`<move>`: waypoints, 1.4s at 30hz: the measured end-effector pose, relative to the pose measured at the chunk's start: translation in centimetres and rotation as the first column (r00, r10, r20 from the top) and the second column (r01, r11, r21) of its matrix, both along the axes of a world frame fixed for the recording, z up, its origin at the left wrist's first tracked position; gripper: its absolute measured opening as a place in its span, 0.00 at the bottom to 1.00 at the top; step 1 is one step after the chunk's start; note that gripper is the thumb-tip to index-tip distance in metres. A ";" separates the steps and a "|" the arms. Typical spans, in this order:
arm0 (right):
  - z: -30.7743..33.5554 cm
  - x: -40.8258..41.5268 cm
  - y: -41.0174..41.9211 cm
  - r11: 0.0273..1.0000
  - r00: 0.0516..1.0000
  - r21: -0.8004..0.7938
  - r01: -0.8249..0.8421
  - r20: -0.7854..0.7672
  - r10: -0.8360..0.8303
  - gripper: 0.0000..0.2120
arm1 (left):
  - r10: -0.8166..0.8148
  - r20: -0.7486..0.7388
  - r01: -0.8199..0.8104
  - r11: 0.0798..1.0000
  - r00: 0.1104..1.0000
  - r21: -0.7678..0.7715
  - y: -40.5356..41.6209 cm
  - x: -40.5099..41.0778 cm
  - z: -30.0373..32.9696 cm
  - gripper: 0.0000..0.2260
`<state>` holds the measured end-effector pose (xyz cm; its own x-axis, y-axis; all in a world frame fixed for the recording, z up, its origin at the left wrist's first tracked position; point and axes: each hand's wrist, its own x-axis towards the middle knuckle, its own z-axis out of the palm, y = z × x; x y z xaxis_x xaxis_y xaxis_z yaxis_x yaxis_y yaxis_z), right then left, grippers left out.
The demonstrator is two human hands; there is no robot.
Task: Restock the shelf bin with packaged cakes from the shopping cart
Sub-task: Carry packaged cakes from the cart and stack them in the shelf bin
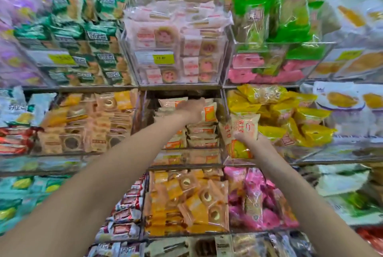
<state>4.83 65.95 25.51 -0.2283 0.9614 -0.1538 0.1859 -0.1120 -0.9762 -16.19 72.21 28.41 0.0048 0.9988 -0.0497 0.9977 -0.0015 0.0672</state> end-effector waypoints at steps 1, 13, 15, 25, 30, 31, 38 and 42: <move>-0.1 0.2 0.1 1.000 1.000 -0.011 -0.012 -0.002 0.012 0.06 | -0.010 0.013 0.010 1.000 1.000 0.012 0.8 0.1 -0.8 0.17; -0.3 0.6 -0.1 0.998 0.999 -0.048 -0.027 -0.024 0.026 0.06 | -0.141 -0.238 0.168 0.981 0.961 0.098 7.3 -1.8 -7.2 0.23; -0.3 0.7 0.0 0.998 0.999 -0.049 -0.030 -0.017 0.029 0.07 | -0.168 -0.268 0.200 0.975 0.949 0.099 7.6 -1.9 -7.2 0.25; 0.1 1.0 -1.0 0.996 0.997 -0.029 -0.079 -0.016 0.078 0.12 | 0.043 0.259 -0.067 0.994 0.965 0.086 1.6 -0.5 -3.1 0.22; 1.7 0.8 -2.3 0.946 0.930 0.046 -0.321 0.203 0.306 0.27 | -0.148 0.785 0.195 0.980 0.601 0.036 -8.0 1.3 0.6 0.33; 2.1 0.5 -2.5 0.931 0.910 0.056 -0.361 0.238 0.338 0.30 | -0.192 0.770 0.278 0.960 0.608 0.019 -9.2 1.3 1.2 0.37; 4.0 -1.2 -3.4 0.924 0.921 0.144 -0.354 0.224 0.318 0.33 | -0.243 0.768 0.278 0.956 0.592 0.088 -11.0 0.8 1.4 0.32; 4.3 -0.9 -3.3 0.948 0.948 0.020 -0.316 -0.028 0.317 0.29 | -0.202 0.901 0.161 0.976 0.385 0.150 -11.4 1.0 0.9 0.18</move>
<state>3.91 62.61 29.79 -0.5256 0.8410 -0.1281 0.1796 -0.0375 -0.9830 -15.18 60.77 29.30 0.2078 0.9690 0.1335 0.3228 -0.1968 0.9258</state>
